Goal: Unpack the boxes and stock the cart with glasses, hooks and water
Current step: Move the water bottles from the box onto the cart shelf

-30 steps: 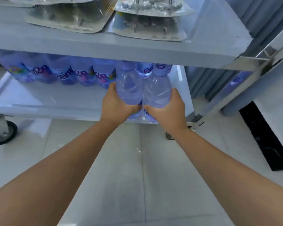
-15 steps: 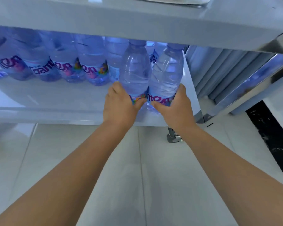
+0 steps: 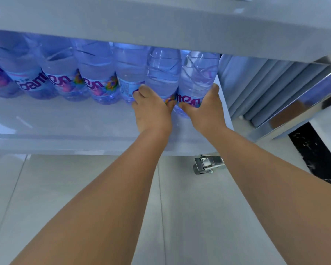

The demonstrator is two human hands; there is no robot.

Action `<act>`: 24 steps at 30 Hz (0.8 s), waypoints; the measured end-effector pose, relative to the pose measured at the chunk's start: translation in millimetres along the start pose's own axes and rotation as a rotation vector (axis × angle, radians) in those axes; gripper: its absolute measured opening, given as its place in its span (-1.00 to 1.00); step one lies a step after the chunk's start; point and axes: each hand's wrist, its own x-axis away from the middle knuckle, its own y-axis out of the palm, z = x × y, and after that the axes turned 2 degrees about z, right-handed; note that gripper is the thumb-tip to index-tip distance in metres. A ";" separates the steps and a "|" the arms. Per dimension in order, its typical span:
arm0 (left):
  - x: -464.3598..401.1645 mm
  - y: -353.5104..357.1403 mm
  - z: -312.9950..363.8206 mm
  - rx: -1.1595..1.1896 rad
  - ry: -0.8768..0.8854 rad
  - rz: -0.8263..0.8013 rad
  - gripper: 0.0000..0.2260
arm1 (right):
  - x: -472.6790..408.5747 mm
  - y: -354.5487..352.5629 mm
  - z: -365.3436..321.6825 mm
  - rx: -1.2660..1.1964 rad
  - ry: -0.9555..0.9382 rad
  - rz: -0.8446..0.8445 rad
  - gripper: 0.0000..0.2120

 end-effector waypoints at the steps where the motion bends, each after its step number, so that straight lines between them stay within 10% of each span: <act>1: -0.9 2.3 0.2 0.039 -0.023 0.014 -0.33 | -1.9 1.0 -0.3 0.008 -0.003 0.008 -0.40; 15: -11.2 18.0 12.1 0.485 -0.299 0.081 -0.33 | -12.9 9.8 -1.0 0.064 0.038 0.064 -0.34; 20: 13.1 -19.6 6.1 0.482 -0.220 -0.104 -0.47 | 12.7 -5.9 -20.5 0.245 0.144 -0.125 -0.08; 24: 51.6 -104.9 -10.4 0.211 -0.101 -0.295 -0.62 | 82.5 -34.7 -90.9 0.582 -0.175 -0.462 -0.36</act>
